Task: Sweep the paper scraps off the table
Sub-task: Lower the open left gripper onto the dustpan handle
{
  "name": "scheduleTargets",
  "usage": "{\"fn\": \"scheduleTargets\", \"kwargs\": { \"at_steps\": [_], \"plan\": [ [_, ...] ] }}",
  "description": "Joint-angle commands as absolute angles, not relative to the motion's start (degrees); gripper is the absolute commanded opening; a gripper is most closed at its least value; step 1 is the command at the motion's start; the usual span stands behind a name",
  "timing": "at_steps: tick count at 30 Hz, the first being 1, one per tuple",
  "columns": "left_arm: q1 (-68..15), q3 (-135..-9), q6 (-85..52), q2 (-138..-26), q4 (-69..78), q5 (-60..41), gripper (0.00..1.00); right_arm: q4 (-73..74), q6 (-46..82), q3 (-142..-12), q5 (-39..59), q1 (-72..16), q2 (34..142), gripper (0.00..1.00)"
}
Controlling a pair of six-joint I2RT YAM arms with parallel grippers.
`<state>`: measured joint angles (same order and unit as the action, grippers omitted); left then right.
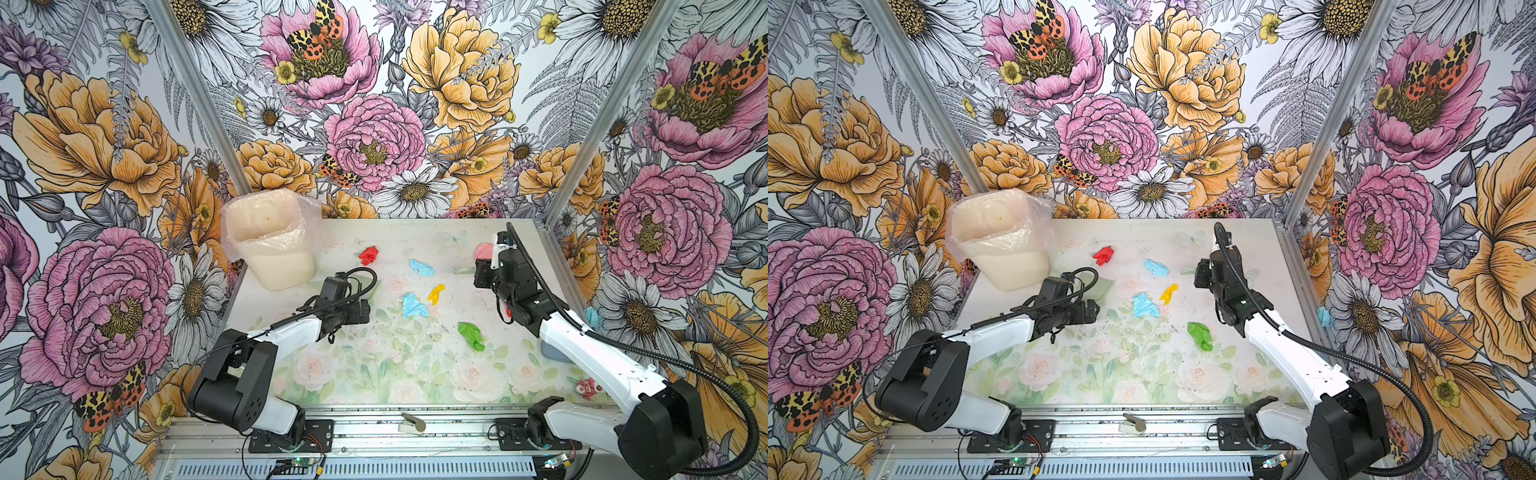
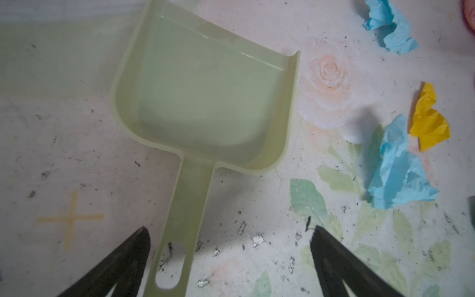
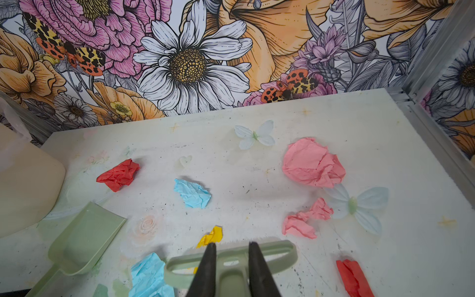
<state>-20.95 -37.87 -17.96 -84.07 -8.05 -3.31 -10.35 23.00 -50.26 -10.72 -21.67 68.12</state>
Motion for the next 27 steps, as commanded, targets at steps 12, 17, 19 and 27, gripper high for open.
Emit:
{"fn": "scheduleTargets", "kwargs": {
  "at_steps": [12,17,19,27],
  "plan": [
    [-26.04,-42.97,-19.62,-88.34,-7.33,-3.39,0.96,-8.56,21.41,-49.22,-11.18,-21.46,65.59,0.0],
    [-28.31,-44.36,-24.06,-89.64,-9.48,1.67,0.94,-8.61,20.76,-49.26,-11.09,-21.36,65.54,0.0],
    [-28.85,-43.96,-26.55,-89.91,-9.15,3.82,0.94,-8.56,20.38,-49.57,-10.53,-21.32,65.92,0.0],
    [-29.62,-43.97,-32.01,-90.24,-10.03,9.56,0.9,-8.61,19.37,-50.62,-7.78,-21.35,66.54,0.0]
  ]
}}
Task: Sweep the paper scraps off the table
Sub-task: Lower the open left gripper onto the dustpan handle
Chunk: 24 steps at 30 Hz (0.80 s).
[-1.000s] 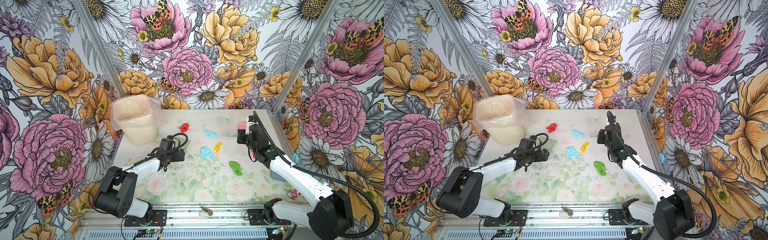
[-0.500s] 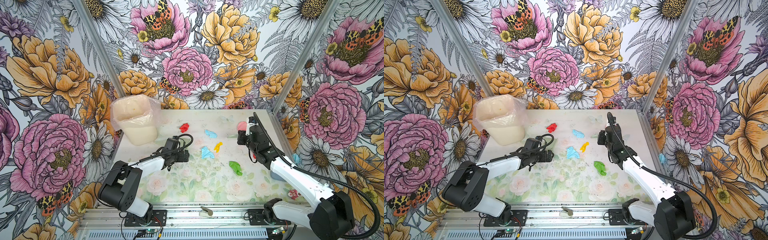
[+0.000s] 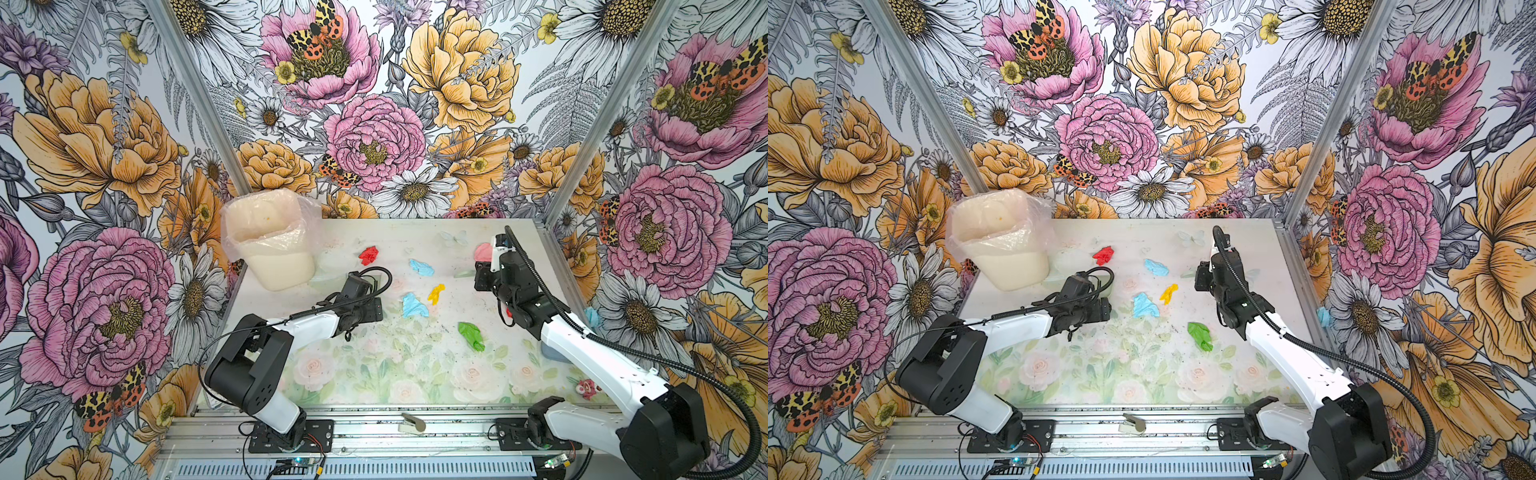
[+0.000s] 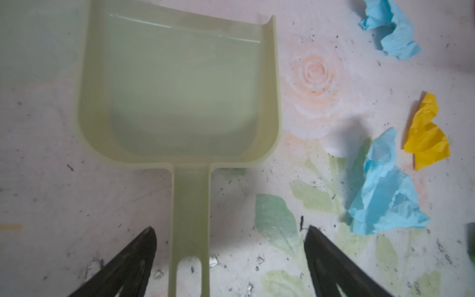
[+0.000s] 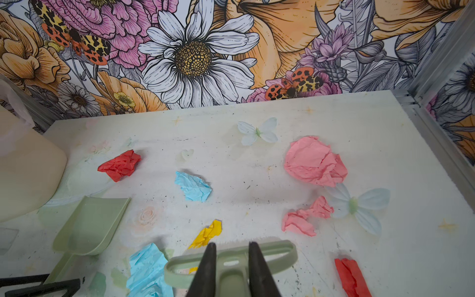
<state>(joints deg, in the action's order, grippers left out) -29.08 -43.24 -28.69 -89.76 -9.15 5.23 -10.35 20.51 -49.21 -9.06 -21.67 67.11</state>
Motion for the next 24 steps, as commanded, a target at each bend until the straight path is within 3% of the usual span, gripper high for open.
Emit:
{"fn": "scheduleTargets", "kwargs": {
  "at_steps": [1,9,16,24],
  "plan": [
    [-29.71,-44.13,-32.11,-90.11,-10.43,10.17,0.9,-8.55,19.29,-50.57,-7.79,-21.34,66.45,0.0],
    [-30.5,-46.57,-31.98,-91.55,-13.51,15.35,0.8,-8.61,18.83,-50.36,-7.88,-21.2,65.92,0.0],
    [-31.35,-47.28,-31.89,-93.57,-12.85,15.85,0.63,-8.57,18.73,-50.53,-7.3,-21.19,65.92,0.0],
    [-31.82,-47.64,-32.12,-94.71,-12.27,16.74,0.54,-8.55,18.73,-50.74,-6.75,-21.24,65.85,0.0]
  ]
}}
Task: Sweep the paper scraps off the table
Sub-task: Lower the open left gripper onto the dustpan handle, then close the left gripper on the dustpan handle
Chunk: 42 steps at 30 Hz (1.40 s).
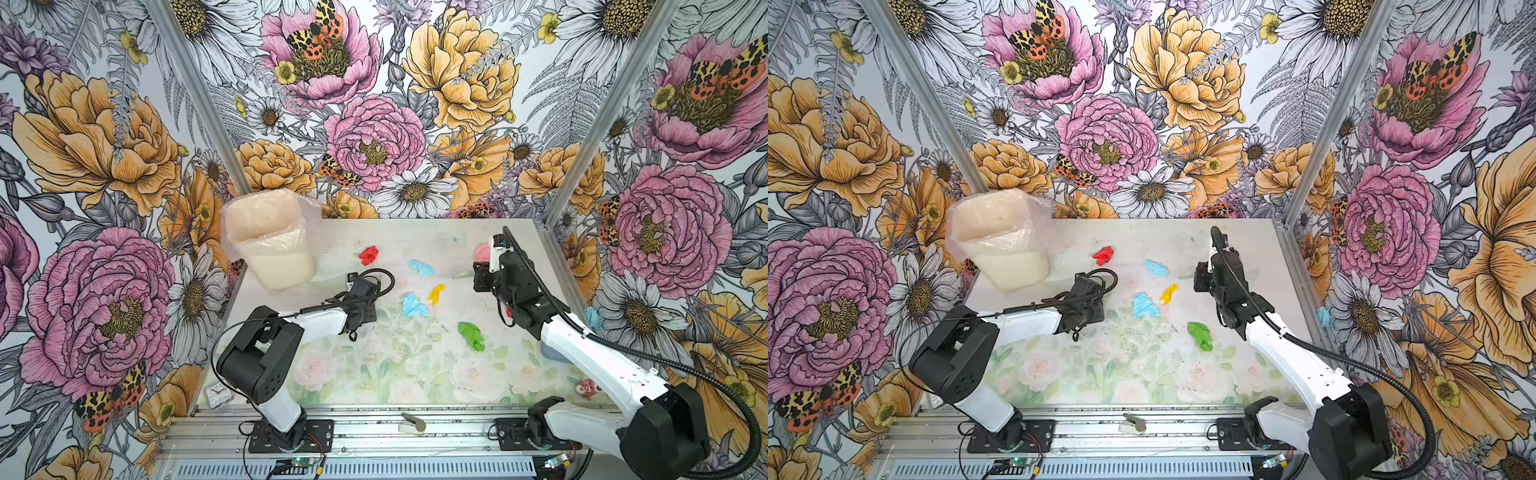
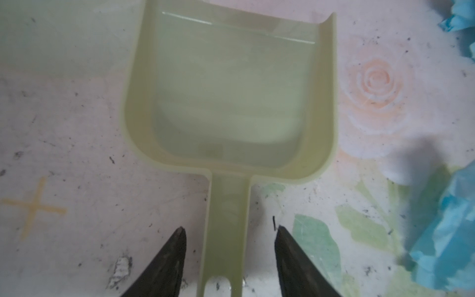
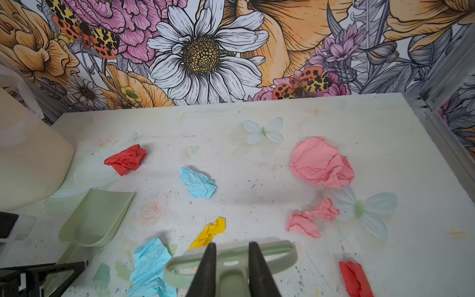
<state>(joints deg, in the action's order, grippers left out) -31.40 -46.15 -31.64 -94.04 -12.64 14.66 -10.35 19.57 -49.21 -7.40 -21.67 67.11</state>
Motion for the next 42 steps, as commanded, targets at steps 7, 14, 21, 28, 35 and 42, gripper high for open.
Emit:
{"fn": "scheduleTargets", "kwargs": {
  "at_steps": [7,14,21,28,35,42],
  "plan": [
    [-31.86,-48.33,-31.82,-96.07,-11.8,17.59,0.47,-8.59,18.94,-51.05,-6.59,-21.2,66.08,0.0],
    [-32.01,-48.52,-31.81,-97.25,-10.65,18.54,0.46,-8.47,18.99,-50.73,-6.7,-21.19,66.01,0.0],
    [-32.22,-49.84,-29.45,-98.7,-11.48,19.69,0.46,-8.57,19.05,-50.53,-6.8,-21.19,65.91,0.0],
    [-31.99,-52.15,-27.69,-100.15,-13.54,19.07,0.46,-8.52,18.98,-50.36,-7.0,-21.18,65.83,0.0],
    [-31.82,-52.27,-27.25,-100.02,-14.22,18.63,0.42,-8.5,18.84,-50.16,-7.11,-21.21,65.7,0.0],
    [-31.55,-51.59,-27.38,-99.54,-14.24,18.63,0.29,-8.44,18.86,-50.01,-6.6,-21.24,65.5,0.0]
  ]
}}
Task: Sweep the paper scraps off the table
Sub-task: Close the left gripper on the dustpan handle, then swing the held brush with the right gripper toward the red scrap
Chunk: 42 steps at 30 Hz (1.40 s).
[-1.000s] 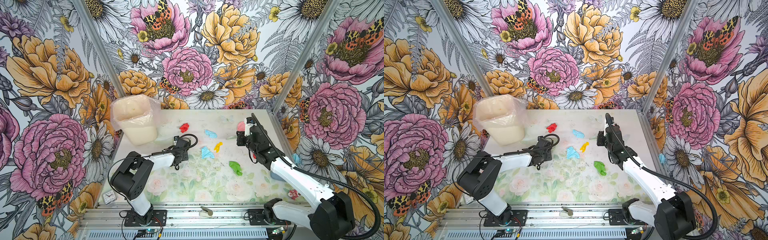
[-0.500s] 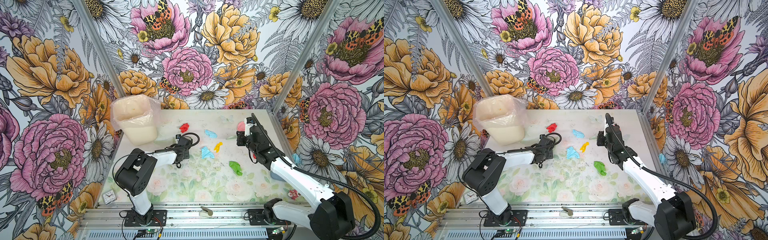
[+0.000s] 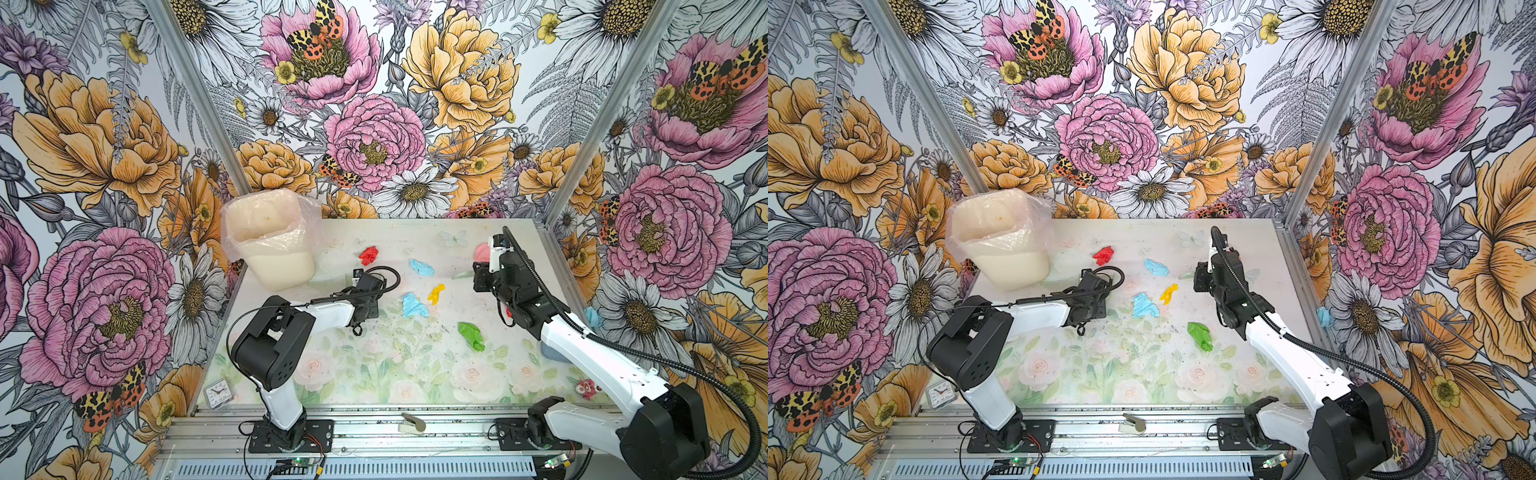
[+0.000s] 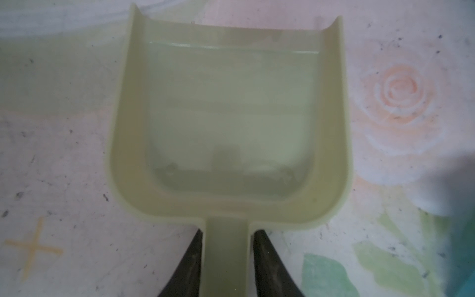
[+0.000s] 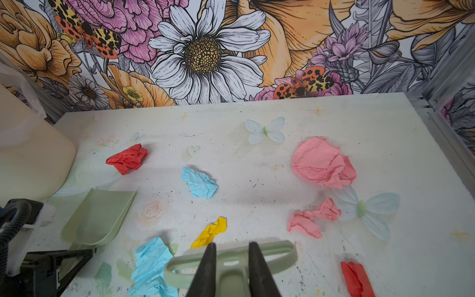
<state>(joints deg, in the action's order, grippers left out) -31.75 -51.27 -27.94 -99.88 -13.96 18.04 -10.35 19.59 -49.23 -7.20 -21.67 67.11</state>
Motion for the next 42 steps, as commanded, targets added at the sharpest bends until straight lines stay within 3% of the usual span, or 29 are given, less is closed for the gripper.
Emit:
{"fn": "scheduleTargets", "kwargs": {
  "at_steps": [1,12,20,32,42],
  "plan": [
    [-31.56,-51.51,-27.47,-99.52,-14.21,18.63,0.28,-8.37,18.86,-50.07,-6.5,-21.25,65.48,0.0],
    [-31.01,-50.99,-27.69,-99.25,-12.68,16.11,0.08,-7.62,18.92,-50.82,-5.58,-21.18,65.53,0.0],
    [-31.05,-51.02,-27.76,-97.0,-14.79,14.69,0.06,-3.45,21.48,-57.81,-2.38,-21.27,71.47,0.0],
    [-29.23,-51.49,-27.08,-95.97,-18.37,8.47,0.05,5.36,25.81,-74.5,-1.18,-25.53,92.27,0.0],
    [-28.62,-52.63,-25.71,-95.92,-19.66,7.45,0.05,13.36,23.71,-87.86,-14.4,-33.79,112.13,0.0]
  ]
}}
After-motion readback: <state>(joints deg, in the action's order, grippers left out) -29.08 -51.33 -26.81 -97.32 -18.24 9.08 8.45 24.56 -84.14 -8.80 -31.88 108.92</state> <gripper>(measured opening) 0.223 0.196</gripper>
